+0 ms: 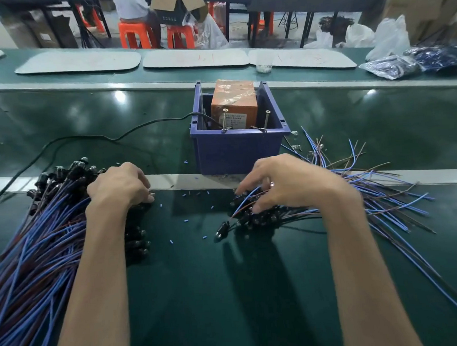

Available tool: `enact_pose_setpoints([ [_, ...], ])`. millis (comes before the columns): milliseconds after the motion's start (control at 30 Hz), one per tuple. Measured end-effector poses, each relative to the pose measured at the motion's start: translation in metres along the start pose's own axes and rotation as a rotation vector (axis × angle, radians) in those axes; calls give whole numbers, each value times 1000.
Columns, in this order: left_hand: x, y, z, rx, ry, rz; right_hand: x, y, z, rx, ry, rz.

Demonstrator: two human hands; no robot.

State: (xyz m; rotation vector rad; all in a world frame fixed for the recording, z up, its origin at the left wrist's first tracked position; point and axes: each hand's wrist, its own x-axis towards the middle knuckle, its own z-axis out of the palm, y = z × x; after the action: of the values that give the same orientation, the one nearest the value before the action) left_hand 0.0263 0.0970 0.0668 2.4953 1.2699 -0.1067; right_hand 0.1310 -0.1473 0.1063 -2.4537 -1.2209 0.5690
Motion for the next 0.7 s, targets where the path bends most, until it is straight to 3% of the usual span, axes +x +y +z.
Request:
enact_pose_setpoints([
  [200, -3, 0, -1, 8, -13, 29, 30, -7, 40, -147, -48, -57],
  [500, -5, 9, -12, -69, -22, 150, 30, 5, 31, -73, 59, -31],
  [700, -19, 28, -16, -85, 3, 260, 30, 6, 39, -86, -15, -27],
])
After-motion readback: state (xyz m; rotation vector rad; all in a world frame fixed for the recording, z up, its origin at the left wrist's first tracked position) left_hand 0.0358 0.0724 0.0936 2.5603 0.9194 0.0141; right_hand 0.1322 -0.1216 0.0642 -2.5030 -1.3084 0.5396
